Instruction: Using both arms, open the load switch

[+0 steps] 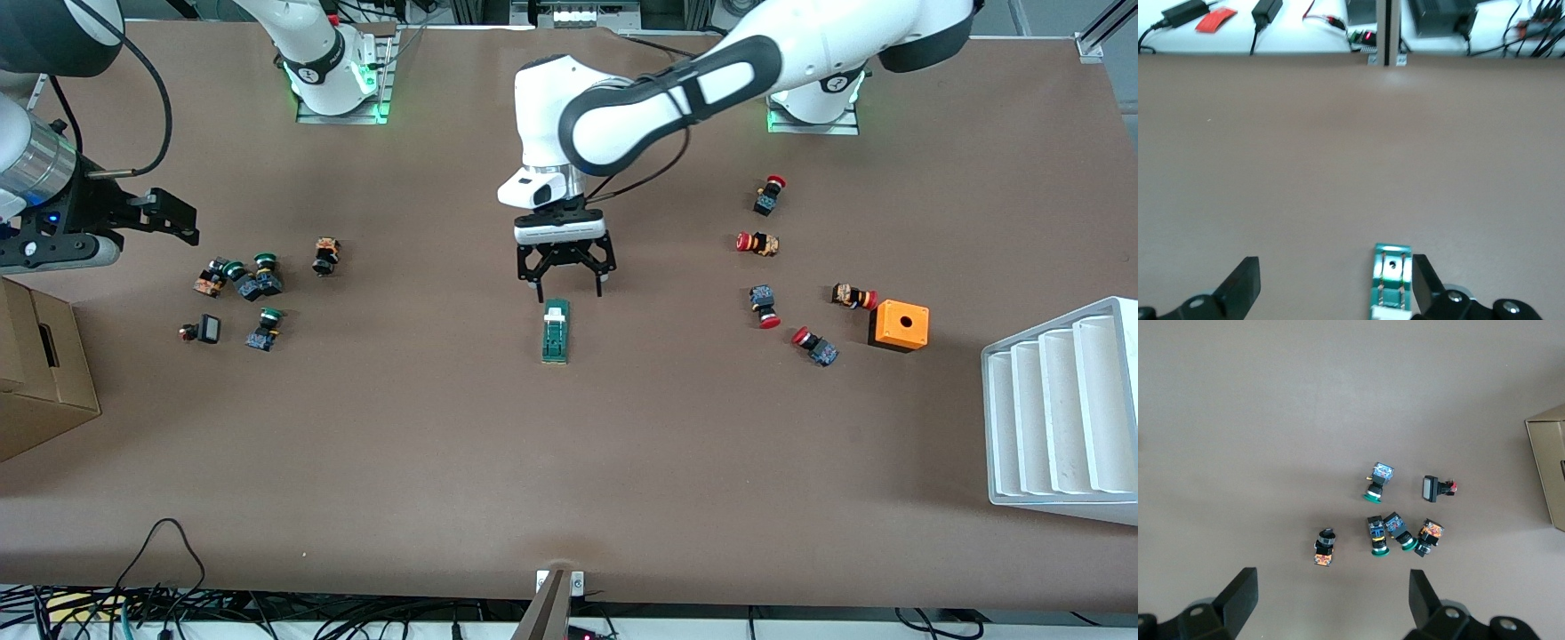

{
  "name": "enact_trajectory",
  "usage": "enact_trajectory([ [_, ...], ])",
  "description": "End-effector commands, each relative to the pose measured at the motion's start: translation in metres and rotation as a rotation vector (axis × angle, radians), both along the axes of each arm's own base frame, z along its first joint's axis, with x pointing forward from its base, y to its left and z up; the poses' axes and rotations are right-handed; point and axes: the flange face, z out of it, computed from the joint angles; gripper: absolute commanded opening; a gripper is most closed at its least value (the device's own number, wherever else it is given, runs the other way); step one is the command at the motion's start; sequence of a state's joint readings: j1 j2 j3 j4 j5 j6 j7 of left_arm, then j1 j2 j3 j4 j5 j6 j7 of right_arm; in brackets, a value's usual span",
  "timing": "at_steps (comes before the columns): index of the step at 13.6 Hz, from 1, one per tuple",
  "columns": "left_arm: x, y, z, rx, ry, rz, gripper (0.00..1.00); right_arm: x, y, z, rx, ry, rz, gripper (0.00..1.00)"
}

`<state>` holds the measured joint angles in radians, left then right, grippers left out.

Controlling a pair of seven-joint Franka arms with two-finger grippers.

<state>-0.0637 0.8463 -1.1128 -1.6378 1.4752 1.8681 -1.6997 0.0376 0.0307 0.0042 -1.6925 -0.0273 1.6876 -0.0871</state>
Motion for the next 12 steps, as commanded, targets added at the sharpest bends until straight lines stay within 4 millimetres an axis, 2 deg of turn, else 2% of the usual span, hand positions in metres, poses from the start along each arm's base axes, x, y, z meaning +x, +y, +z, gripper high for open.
enact_trajectory([
  [1,0.027,0.018,0.05,0.026,0.192,0.019,1.0,0.0,-0.009,0.006,-0.009,-0.013,0.064,1.0],
  [2,0.041,0.026,0.066,0.016,0.278,0.049,1.0,0.001,-0.02,0.01,0.003,-0.023,0.046,1.0],
  [4,0.067,0.049,0.094,0.003,0.435,0.088,1.0,0.006,-0.018,0.015,0.015,-0.011,0.054,1.0],
  [6,0.093,0.084,0.113,-0.025,0.578,0.121,1.0,0.004,-0.019,0.022,0.016,-0.005,0.042,1.0],
  [8,0.114,0.129,0.135,-0.063,0.723,0.124,1.0,0.005,-0.009,0.025,0.016,-0.011,0.048,1.0],
  [10,0.14,0.194,0.161,-0.146,0.848,0.159,1.0,0.006,0.002,0.025,0.015,-0.021,0.079,1.0],
  [12,0.159,0.255,0.171,-0.212,0.943,0.163,1.0,0.008,0.001,0.028,0.015,-0.024,0.091,1.0],
])
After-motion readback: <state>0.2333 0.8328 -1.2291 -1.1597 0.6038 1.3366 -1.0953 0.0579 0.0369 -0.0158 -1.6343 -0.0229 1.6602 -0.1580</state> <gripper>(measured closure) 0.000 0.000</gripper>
